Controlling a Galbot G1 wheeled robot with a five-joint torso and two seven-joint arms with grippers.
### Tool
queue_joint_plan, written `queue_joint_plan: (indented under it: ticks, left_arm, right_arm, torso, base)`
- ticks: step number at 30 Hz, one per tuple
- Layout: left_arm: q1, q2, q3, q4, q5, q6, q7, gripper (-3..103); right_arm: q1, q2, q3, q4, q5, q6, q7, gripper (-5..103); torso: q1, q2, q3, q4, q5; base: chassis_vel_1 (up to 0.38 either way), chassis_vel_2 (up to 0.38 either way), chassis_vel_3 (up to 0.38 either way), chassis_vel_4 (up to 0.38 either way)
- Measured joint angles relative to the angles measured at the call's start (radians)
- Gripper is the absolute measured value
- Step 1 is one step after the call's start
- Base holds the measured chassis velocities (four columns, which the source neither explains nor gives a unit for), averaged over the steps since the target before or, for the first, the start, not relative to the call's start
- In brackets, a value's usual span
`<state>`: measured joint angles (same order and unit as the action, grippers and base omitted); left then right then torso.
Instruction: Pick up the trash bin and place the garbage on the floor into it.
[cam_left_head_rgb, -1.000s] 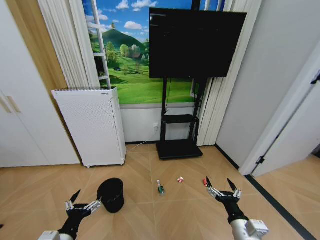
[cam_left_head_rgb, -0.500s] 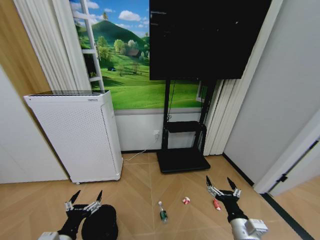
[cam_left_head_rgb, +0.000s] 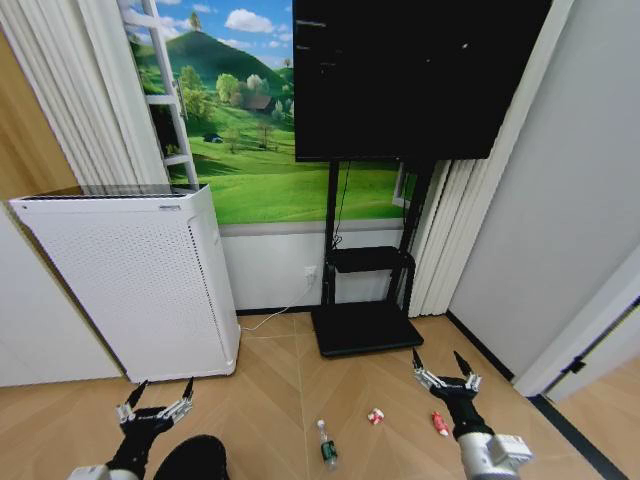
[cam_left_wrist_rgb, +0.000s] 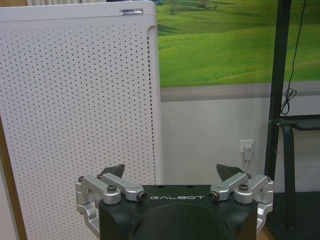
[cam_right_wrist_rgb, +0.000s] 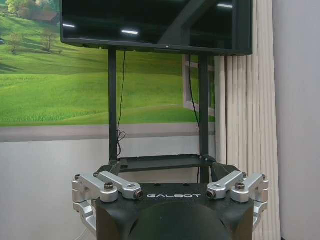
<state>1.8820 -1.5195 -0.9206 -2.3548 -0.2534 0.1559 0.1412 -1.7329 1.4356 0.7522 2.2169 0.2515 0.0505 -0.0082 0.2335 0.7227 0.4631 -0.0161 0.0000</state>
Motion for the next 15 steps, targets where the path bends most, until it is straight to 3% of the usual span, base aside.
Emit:
queue_joint_plan:
  ticks: [7,15]
  left_arm:
    - [-0.009,-0.004,0.004,0.011,-0.034,0.017,-0.048,100]
    - [-0.010,-0.003,0.003,0.012,-0.040,0.019,-0.053,100]
  right_arm:
    - [0.000,0.000,-0.001,-0.005,-0.001,0.004,-0.007,100]
    - [-0.003,0.002,-0.001,-0.008,-0.004,0.007,-0.011,100]
  torso:
    - [-0.002,-0.006,-0.003,0.0000,0.0000]
    - [-0.017,-0.040,-0.023,0.0000,0.0000]
  base:
    - [0.000,0.000,0.000,0.000]
    - [0.000,0.000,0.000,0.000]
